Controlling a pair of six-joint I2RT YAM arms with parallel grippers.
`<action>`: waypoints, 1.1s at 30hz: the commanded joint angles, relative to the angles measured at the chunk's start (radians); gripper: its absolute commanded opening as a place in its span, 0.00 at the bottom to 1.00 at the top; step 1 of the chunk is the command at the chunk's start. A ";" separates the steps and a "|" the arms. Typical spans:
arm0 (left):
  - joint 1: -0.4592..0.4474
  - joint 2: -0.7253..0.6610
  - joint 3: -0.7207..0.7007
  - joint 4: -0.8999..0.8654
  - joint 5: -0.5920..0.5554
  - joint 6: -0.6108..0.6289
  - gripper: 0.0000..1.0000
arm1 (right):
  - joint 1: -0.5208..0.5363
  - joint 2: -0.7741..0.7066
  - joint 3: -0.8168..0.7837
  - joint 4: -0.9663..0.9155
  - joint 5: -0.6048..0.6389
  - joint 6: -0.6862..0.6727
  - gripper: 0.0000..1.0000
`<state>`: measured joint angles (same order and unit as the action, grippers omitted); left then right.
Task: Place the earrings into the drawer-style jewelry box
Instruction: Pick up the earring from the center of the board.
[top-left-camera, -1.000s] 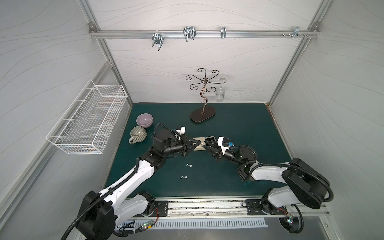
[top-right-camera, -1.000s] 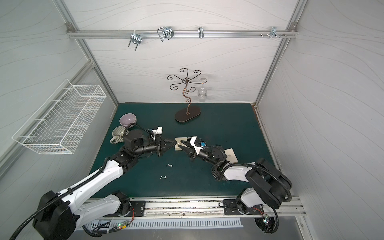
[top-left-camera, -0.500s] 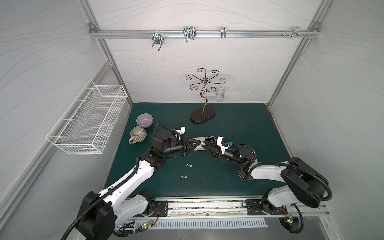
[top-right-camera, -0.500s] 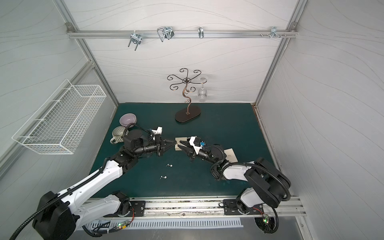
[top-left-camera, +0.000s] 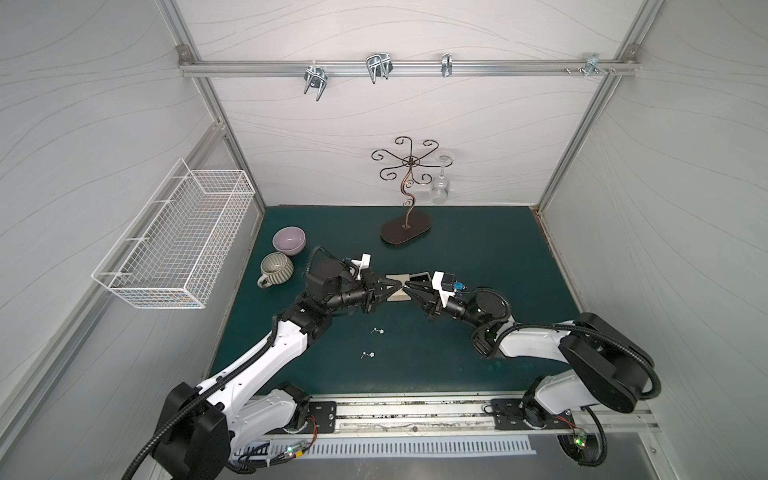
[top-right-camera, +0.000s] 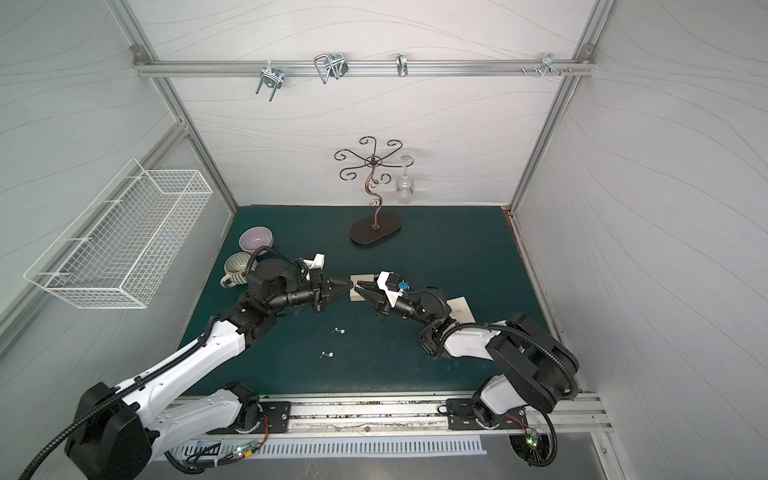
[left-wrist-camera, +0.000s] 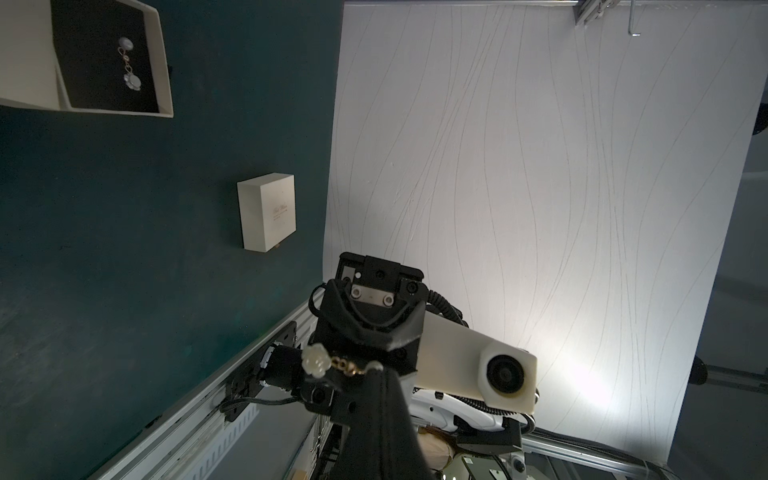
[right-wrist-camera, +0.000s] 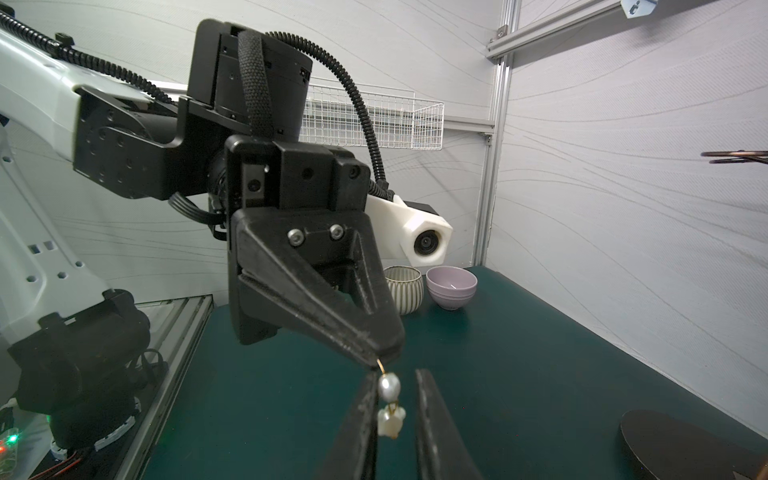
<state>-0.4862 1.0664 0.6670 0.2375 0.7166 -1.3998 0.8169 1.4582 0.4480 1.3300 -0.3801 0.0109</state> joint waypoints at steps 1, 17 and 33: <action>0.001 -0.019 0.003 0.053 0.009 -0.027 0.00 | 0.006 0.007 0.026 0.054 -0.011 -0.001 0.16; 0.001 -0.023 0.000 0.047 0.002 -0.008 0.18 | -0.027 -0.036 -0.008 0.038 -0.068 0.048 0.13; 0.130 -0.176 0.186 -0.644 -0.200 0.476 0.30 | -0.087 -0.339 0.160 -1.020 0.013 -0.050 0.14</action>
<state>-0.3702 0.9043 0.8108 -0.2817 0.5777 -1.0409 0.7399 1.1549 0.5598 0.6159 -0.4049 0.0231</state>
